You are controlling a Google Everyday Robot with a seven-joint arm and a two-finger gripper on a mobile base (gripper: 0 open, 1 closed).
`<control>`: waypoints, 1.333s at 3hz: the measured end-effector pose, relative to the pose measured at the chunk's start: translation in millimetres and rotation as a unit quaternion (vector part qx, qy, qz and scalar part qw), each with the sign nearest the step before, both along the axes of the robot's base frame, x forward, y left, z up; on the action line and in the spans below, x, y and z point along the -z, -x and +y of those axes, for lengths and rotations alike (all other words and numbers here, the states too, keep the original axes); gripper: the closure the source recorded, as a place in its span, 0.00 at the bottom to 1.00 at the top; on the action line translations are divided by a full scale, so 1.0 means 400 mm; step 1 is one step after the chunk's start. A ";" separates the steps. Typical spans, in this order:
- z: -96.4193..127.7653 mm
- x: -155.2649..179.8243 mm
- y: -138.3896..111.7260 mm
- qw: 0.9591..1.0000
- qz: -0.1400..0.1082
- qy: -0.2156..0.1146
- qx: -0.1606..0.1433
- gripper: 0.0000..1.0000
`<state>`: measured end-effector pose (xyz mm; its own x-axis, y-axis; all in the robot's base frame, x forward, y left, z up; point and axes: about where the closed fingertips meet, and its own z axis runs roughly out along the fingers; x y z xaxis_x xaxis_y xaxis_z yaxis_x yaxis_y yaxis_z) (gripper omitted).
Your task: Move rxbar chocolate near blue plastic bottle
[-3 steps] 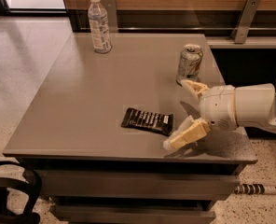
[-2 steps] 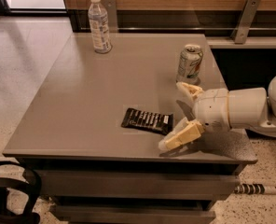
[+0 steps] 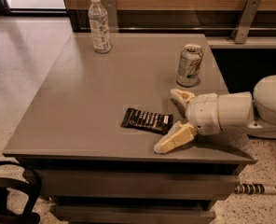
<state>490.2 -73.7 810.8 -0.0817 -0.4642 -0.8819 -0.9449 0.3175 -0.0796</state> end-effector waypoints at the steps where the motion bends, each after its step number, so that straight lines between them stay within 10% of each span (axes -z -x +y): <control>1: 0.007 -0.002 0.001 1.000 -0.001 0.000 -0.002 0.25; 4: 0.015 -0.004 0.003 1.000 -0.001 0.001 -0.006 0.96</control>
Offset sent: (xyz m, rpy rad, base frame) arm -0.0004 0.0019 0.0005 -0.0004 -0.0008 0.0035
